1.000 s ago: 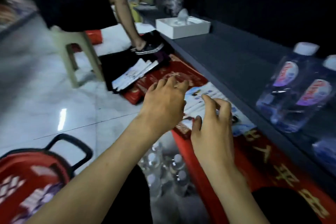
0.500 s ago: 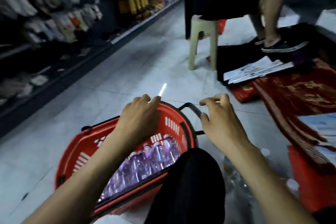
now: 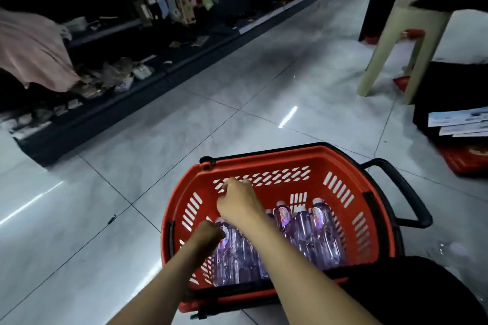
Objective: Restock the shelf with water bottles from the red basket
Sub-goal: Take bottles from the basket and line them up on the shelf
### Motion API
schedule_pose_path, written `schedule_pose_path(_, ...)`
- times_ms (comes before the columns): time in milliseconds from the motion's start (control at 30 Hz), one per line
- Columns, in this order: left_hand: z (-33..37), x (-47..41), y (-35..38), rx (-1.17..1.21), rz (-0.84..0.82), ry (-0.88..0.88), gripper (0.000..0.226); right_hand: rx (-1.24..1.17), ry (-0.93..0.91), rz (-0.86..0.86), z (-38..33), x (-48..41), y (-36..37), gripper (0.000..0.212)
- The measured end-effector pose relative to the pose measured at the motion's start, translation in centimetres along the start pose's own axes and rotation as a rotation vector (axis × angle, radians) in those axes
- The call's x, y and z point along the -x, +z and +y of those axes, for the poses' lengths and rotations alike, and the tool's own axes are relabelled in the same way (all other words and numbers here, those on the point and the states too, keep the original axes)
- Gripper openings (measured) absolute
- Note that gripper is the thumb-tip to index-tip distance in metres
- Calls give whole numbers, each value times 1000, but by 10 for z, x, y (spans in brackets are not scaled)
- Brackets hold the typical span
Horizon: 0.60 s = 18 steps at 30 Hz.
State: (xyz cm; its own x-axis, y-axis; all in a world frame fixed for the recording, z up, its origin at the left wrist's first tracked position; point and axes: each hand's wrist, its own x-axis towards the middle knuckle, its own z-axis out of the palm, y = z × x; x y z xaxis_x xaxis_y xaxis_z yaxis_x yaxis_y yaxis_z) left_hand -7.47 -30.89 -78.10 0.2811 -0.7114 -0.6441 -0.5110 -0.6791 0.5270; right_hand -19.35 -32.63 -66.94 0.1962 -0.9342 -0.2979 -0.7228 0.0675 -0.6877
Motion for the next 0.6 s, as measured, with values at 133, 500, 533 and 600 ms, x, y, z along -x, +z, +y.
schedule_pose_path(133,-23,-26,29,161,-3,-210,34,-94,291,-155,63,-5,68,43)
schedule_pose_path(500,-43,-70,61,428,-64,-373,62,-166,504,-376,106,-39,97,78)
schedule_pose_path(533,-51,-81,66,460,-50,-387,60,-160,506,-393,105,-41,98,80)
schedule_pose_path(600,-47,-75,64,481,-55,-410,62,-116,512,-393,107,-47,103,85)
